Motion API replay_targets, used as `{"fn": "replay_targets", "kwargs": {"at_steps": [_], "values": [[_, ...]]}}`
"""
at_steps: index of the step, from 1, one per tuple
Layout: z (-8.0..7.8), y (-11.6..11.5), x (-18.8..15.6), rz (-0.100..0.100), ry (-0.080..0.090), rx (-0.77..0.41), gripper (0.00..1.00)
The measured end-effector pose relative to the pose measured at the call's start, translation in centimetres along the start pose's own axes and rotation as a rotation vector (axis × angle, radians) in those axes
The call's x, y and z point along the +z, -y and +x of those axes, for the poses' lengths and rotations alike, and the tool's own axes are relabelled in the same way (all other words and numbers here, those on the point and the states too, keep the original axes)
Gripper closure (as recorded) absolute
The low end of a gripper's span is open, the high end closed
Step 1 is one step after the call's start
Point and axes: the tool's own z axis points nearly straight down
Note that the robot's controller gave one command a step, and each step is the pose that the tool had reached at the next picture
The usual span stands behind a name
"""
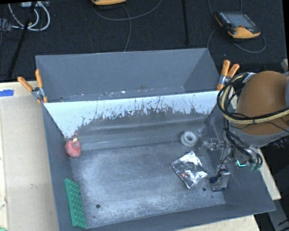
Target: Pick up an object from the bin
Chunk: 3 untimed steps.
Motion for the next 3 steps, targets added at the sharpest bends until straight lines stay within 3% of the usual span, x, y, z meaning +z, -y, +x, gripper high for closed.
{"fn": "replay_targets", "kwargs": {"at_steps": [1, 2, 3], "values": [[-3.9, -3.0, 8.2, -0.001, 0.003, 0.043, 0.0], [-4.0, -2.8, 7.8, 0.001, 0.007, 0.041, 1.0], [-3.4, -3.6, -2.3, 0.002, 0.017, 0.046, 1.0]]}}
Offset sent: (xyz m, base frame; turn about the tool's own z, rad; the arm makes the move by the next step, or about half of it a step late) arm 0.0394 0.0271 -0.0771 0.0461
